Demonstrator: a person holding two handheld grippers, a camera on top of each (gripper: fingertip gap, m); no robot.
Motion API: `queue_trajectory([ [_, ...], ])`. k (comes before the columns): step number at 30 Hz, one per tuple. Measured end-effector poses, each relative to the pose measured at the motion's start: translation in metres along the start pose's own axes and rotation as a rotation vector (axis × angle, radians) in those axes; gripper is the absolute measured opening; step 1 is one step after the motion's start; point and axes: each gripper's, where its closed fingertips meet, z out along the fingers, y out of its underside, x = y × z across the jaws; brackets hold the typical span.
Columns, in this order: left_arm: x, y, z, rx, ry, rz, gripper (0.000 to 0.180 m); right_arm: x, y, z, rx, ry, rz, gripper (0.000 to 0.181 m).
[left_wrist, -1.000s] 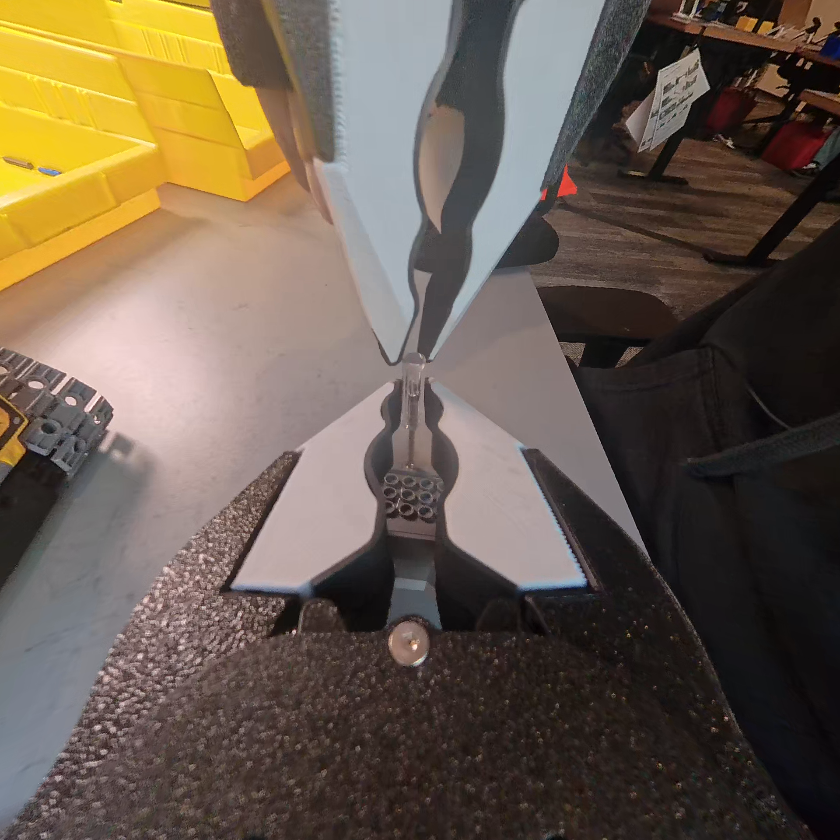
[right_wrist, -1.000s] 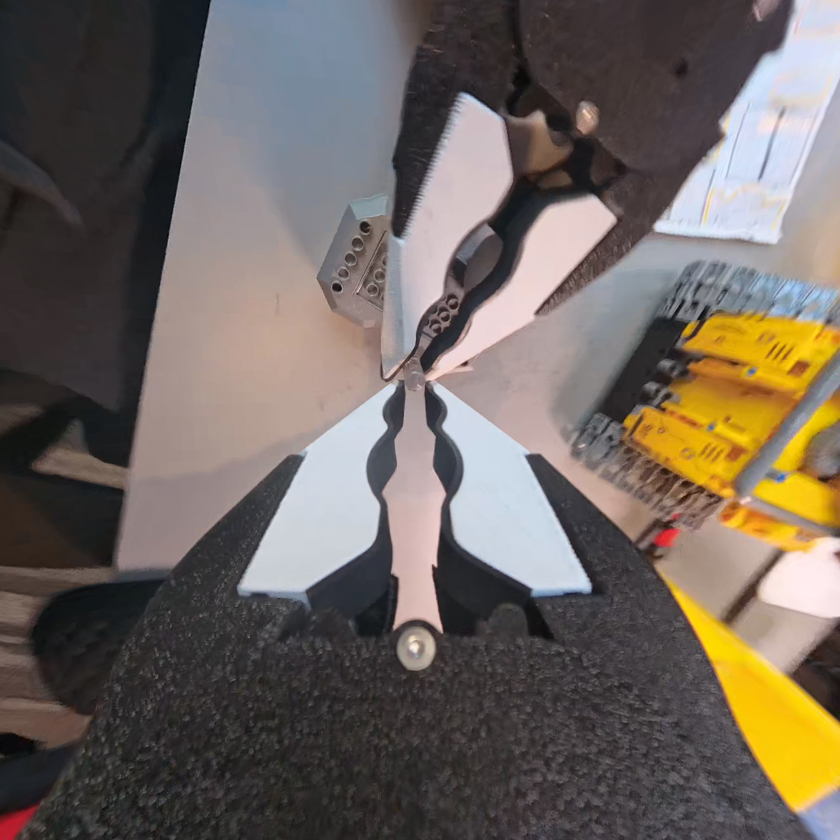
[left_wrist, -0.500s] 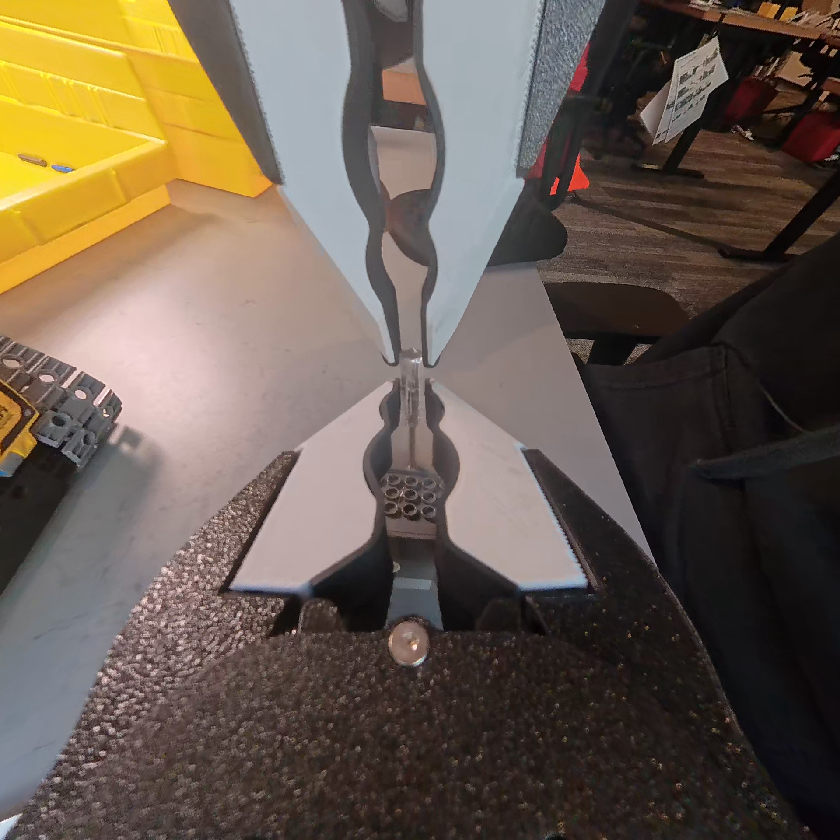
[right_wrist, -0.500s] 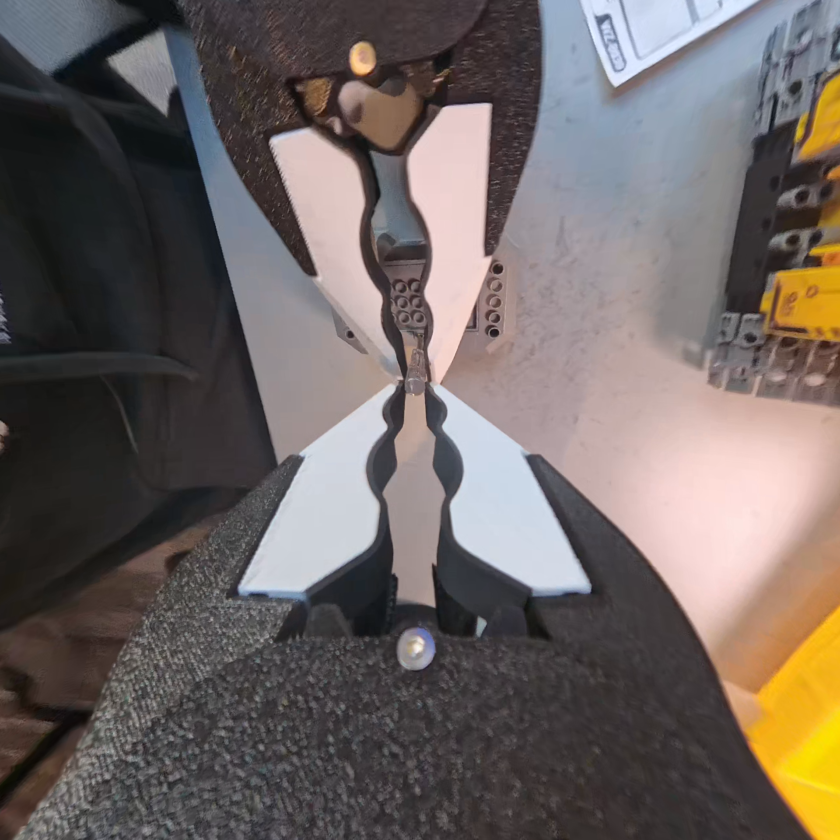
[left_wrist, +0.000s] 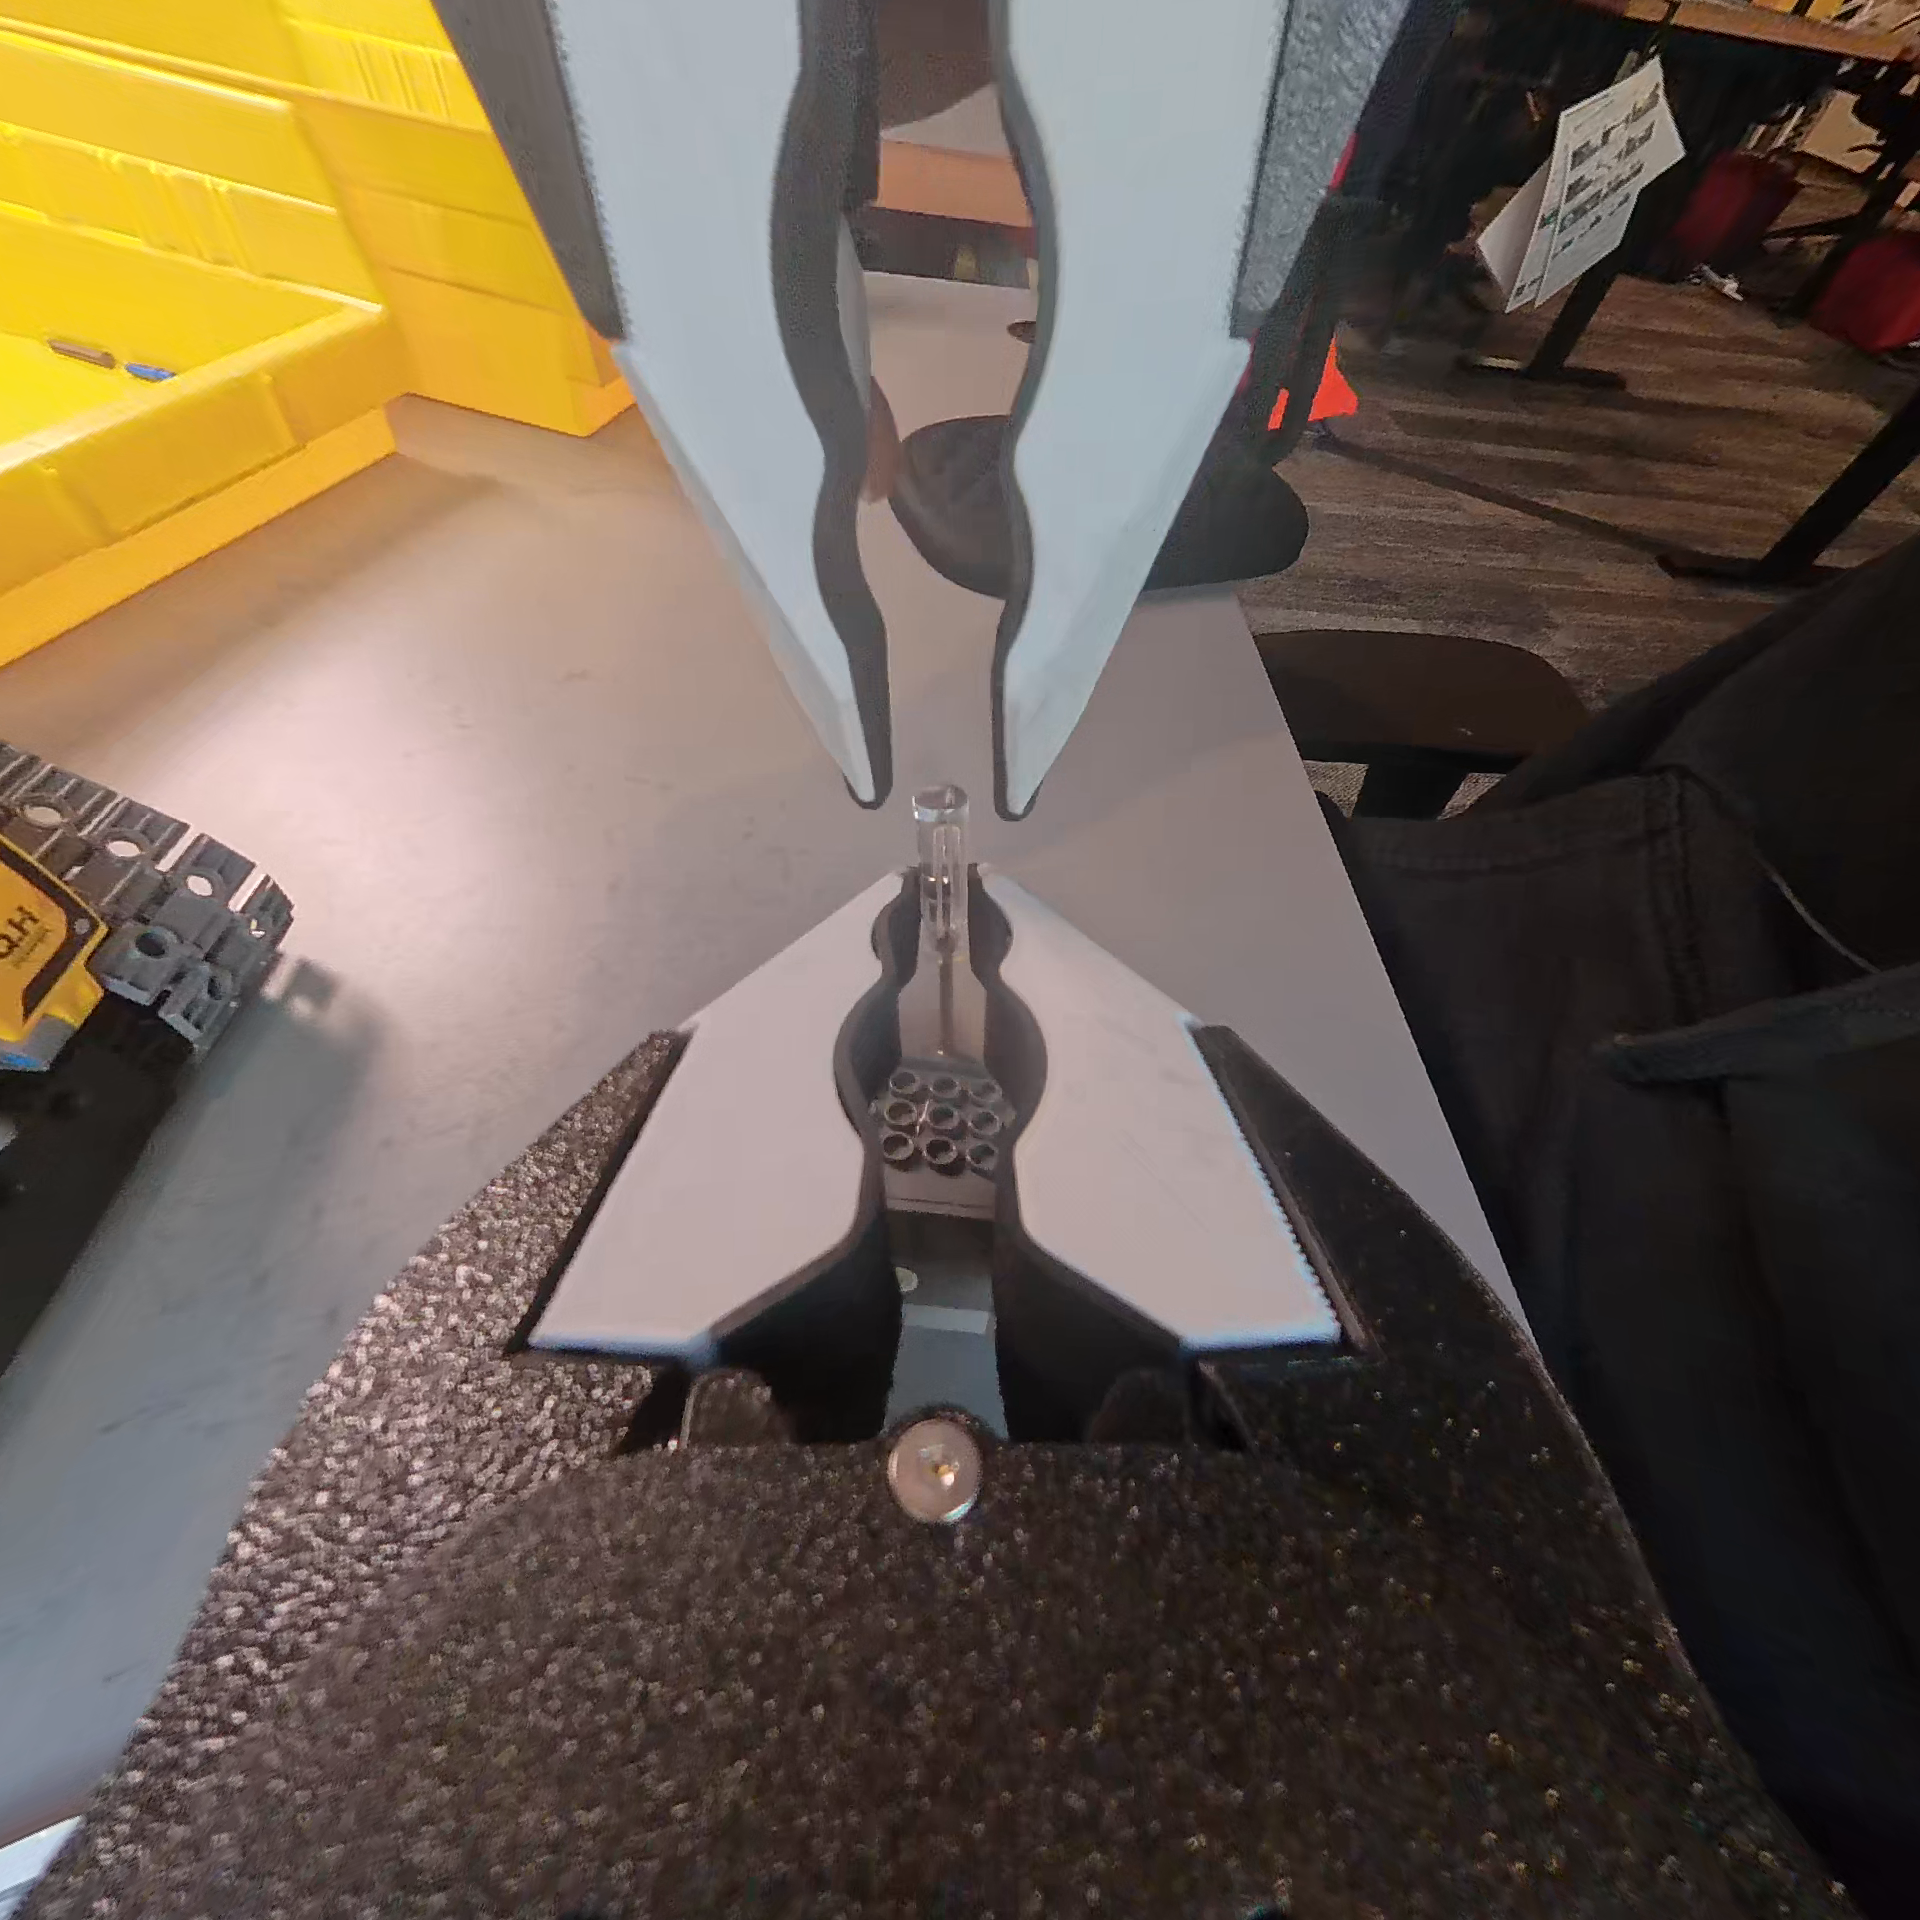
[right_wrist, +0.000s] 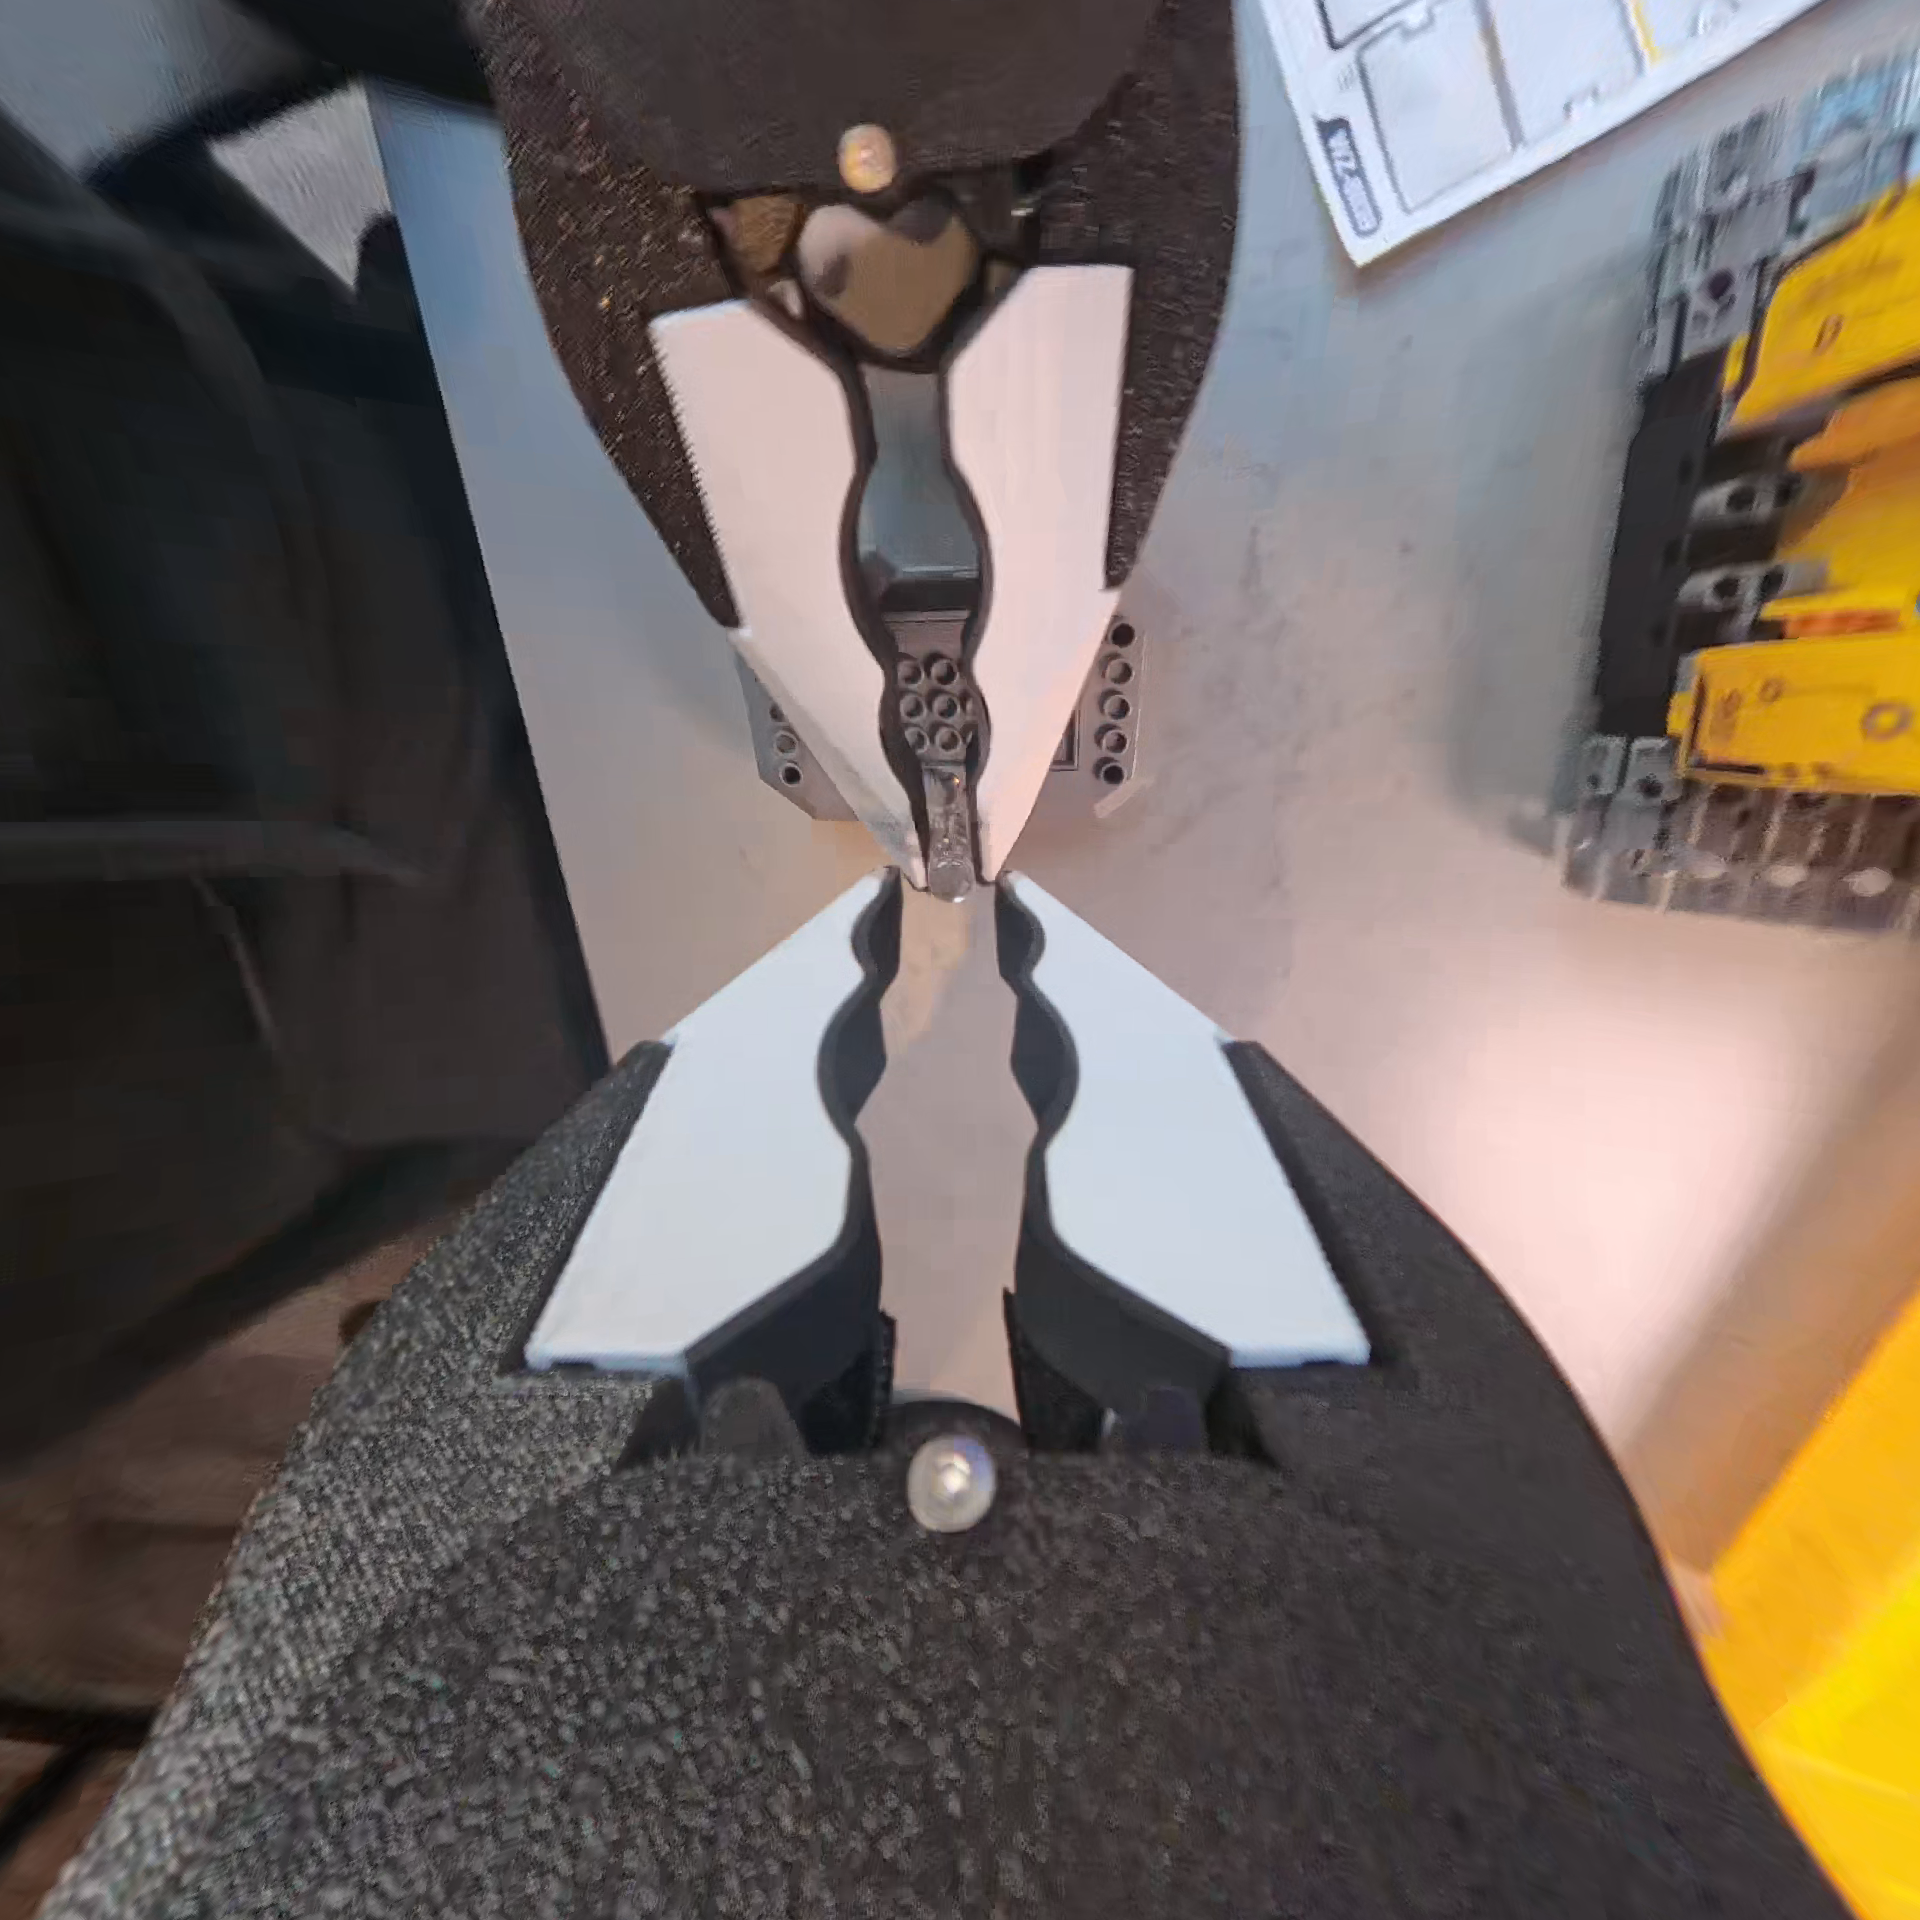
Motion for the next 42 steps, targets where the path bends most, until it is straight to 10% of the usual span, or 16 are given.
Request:
queue_trajectory([
  [6, -0.001, 0.0, -0.001, 0.004, -0.006, -0.006, 0.007, 0.001, 0.003, 0.002, -0.032, 0.011, 0.0, 0.008],
  [16, 0.006, 0.0, -0.002, 0.012, 0.052, -0.01, 0.01, -0.002, -0.004, 0.003, -0.094, 0.163, -0.774, 0.008],
  [27, 0.0, 0.0, -0.002, 0.005, 0.001, -0.007, 0.007, 0.002, -0.001, 0.003, -0.009, 0.013, -0.018, 0.011],
  [39, 0.005, 0.004, -0.002, -0.003, 0.043, -0.008, 0.008, 0.006, 0.01, 0.013, -0.18, 0.192, -0.811, 0.0],
  [42, 0.003, 0.005, -0.001, -0.008, 0.024, 0.005, 0.007, 0.003, 0.01, 0.017, -0.151, 0.169, -0.744, 0.0],
])
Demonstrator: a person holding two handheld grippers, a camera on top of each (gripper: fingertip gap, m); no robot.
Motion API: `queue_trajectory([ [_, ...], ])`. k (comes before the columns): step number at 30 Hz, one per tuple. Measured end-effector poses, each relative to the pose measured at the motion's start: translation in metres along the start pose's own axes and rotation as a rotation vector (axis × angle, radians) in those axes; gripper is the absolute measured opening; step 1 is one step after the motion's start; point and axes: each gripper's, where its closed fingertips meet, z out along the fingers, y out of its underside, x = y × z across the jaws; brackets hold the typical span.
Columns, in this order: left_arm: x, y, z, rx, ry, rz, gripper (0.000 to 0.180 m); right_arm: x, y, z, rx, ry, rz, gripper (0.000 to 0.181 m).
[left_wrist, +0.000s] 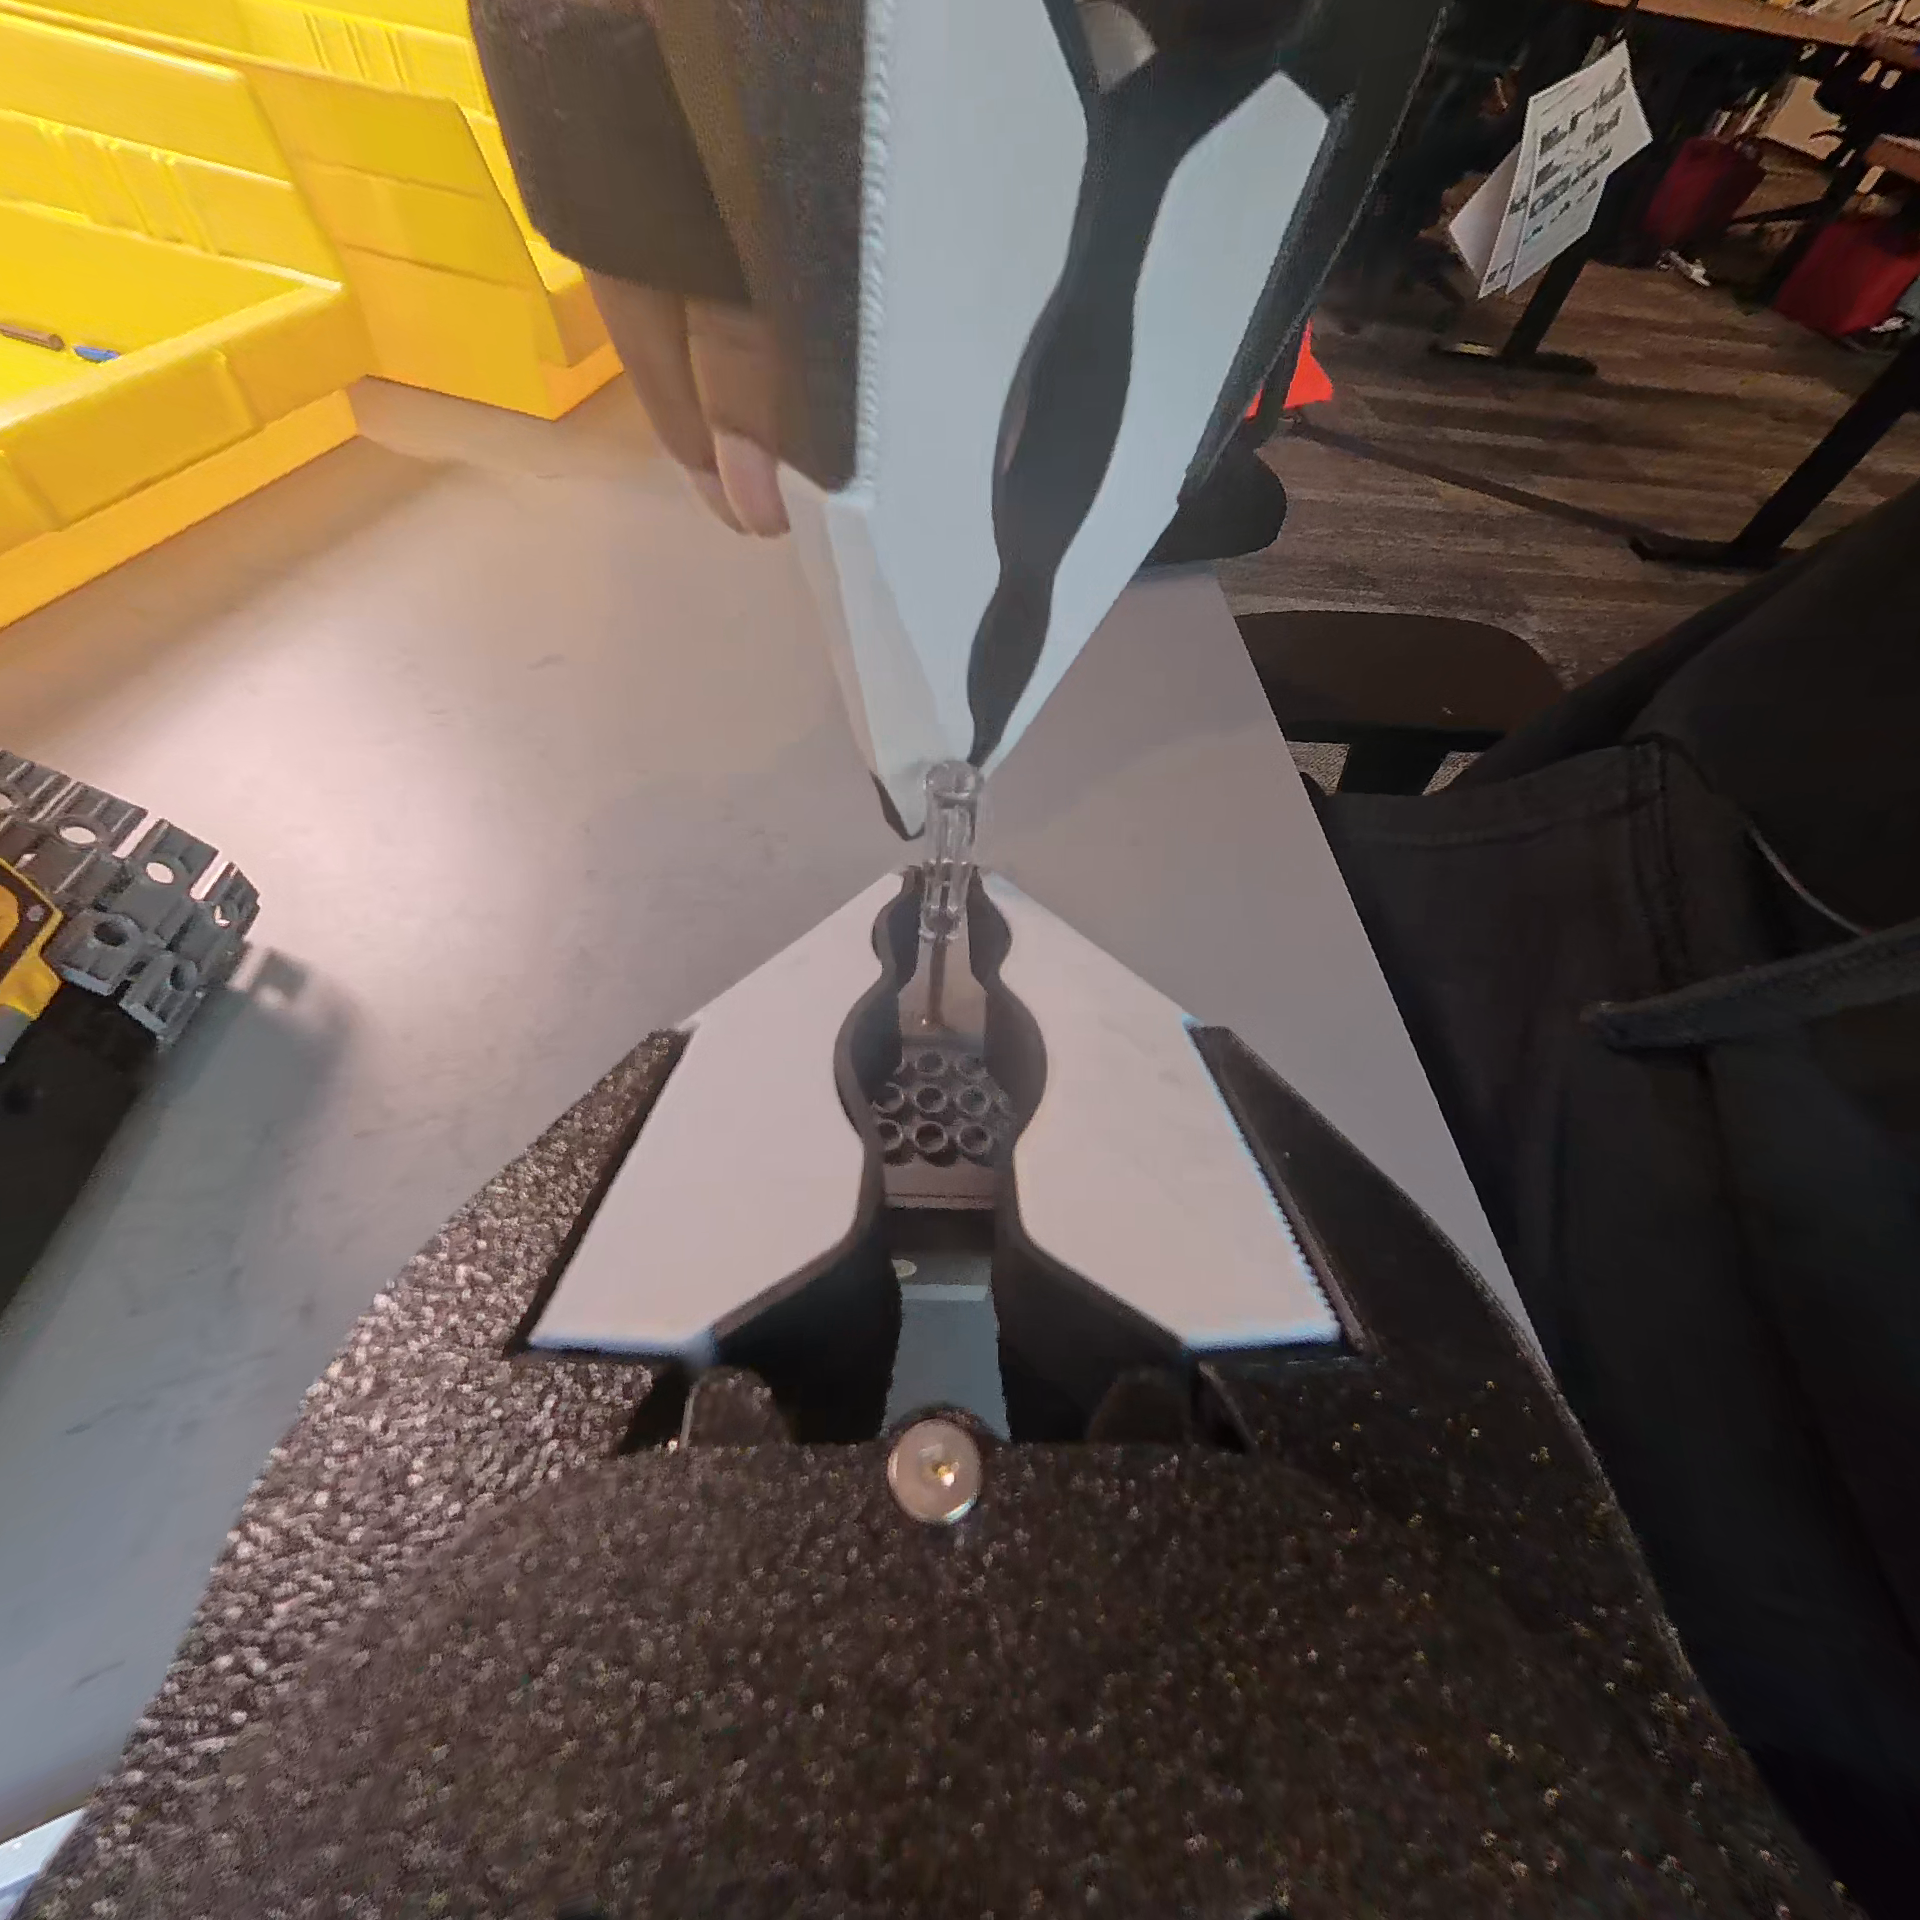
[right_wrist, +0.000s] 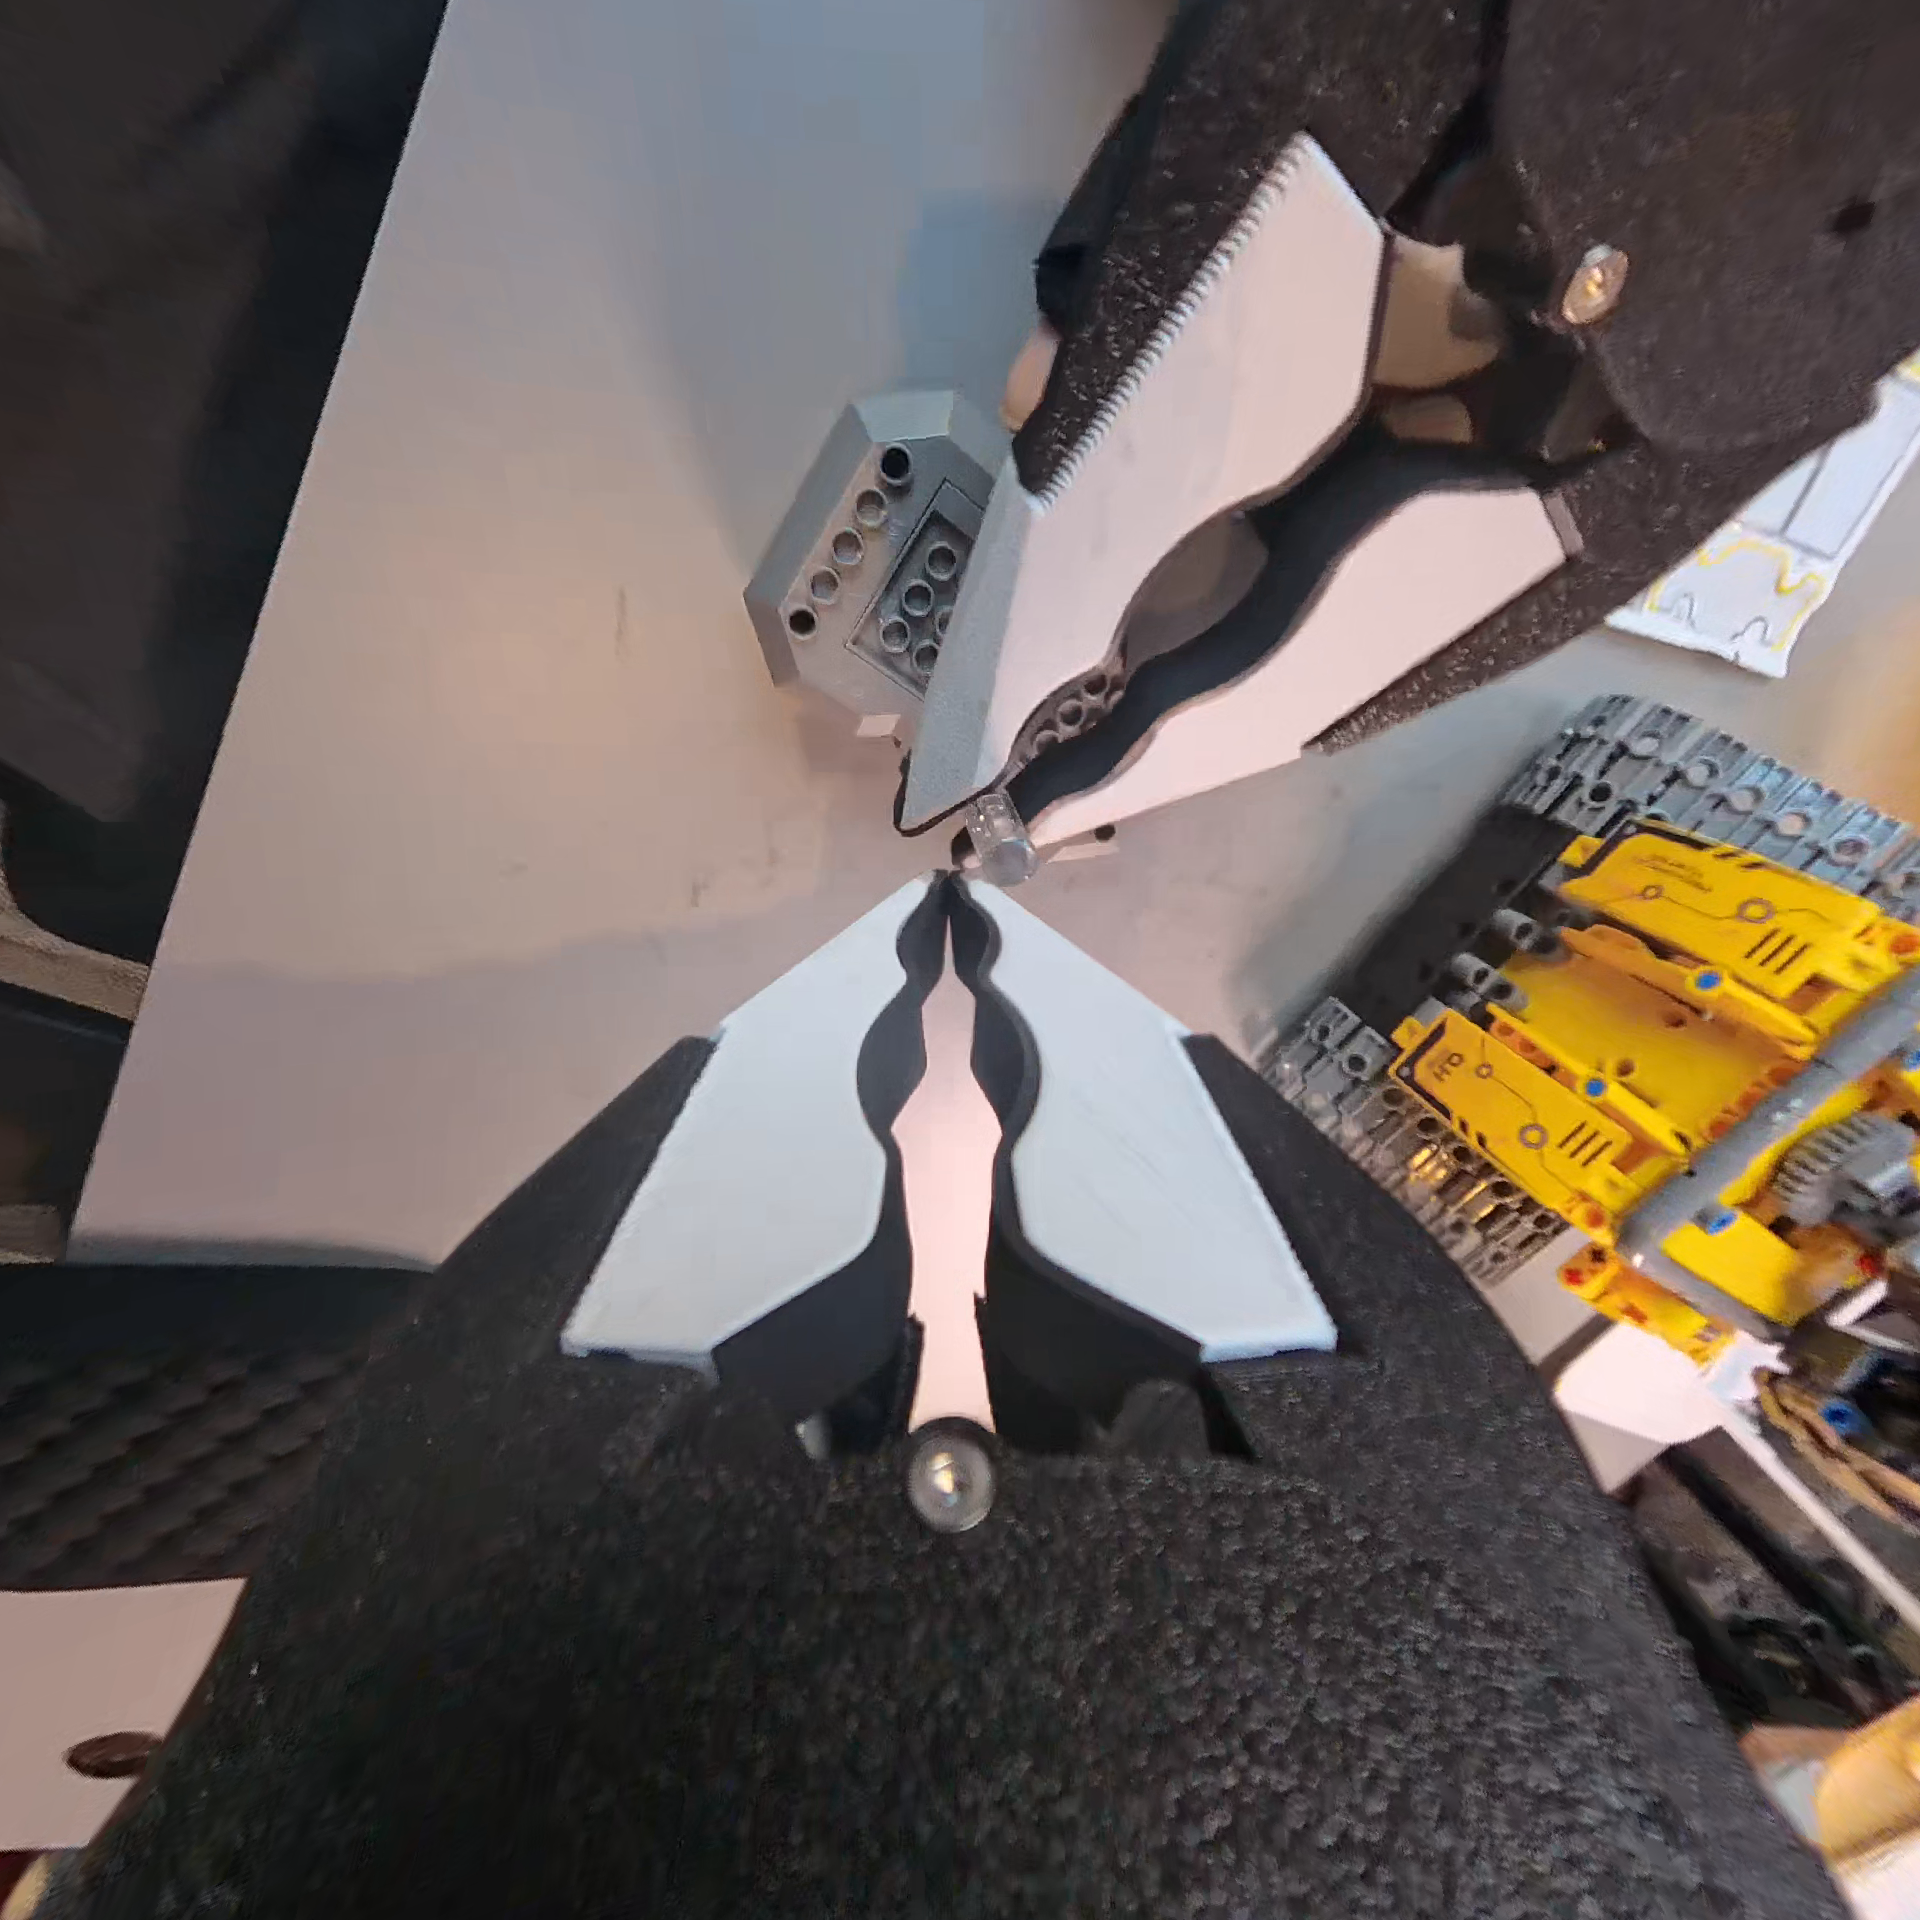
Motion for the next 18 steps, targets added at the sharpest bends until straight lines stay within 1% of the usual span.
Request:
queue_trajectory([
  [2, -0.001, 0.0, 0.0, -0.003, -0.005, 0.004, 0.006, 0.003, 0.006, -0.005, 0.009, 0.0, 0.079, 0.0],
  [3, -0.001, 0.0, 0.0, -0.003, -0.005, 0.003, 0.006, 0.004, 0.009, -0.008, 0.023, -0.017, 0.156, 0.0],
  [5, -0.001, 0.0, 0.0, -0.006, -0.01, 0.004, 0.006, 0.005, 0.004, -0.016, 0.111, -0.074, 0.351, 0.016],
  [7, -0.001, 0.0, 0.001, -0.009, -0.018, 0.014, 0.006, 0.006, -0.006, -0.023, 0.197, -0.146, 0.559, 0.024],
  [9, -0.001, 0.0, 0.001, -0.01, -0.024, 0.022, 0.006, 0.01, -0.013, -0.026, 0.244, -0.175, 0.702, 0.024],
  [11, -0.001, 0.0, 0.001, -0.008, -0.026, 0.022, 0.006, 0.013, -0.013, -0.024, 0.228, -0.185, 0.788, 0.021],
  [14, -0.002, 0.0, 0.001, -0.008, -0.03, 0.021, 0.006, 0.01, -0.012, -0.019, 0.172, -0.187, 0.75, 0.009],
  [18, -0.001, -0.001, 0.0, -0.003, -0.022, 0.018, 0.009, 0.011, -0.014, -0.018, 0.104, -0.157, 0.579, 0.008],
])
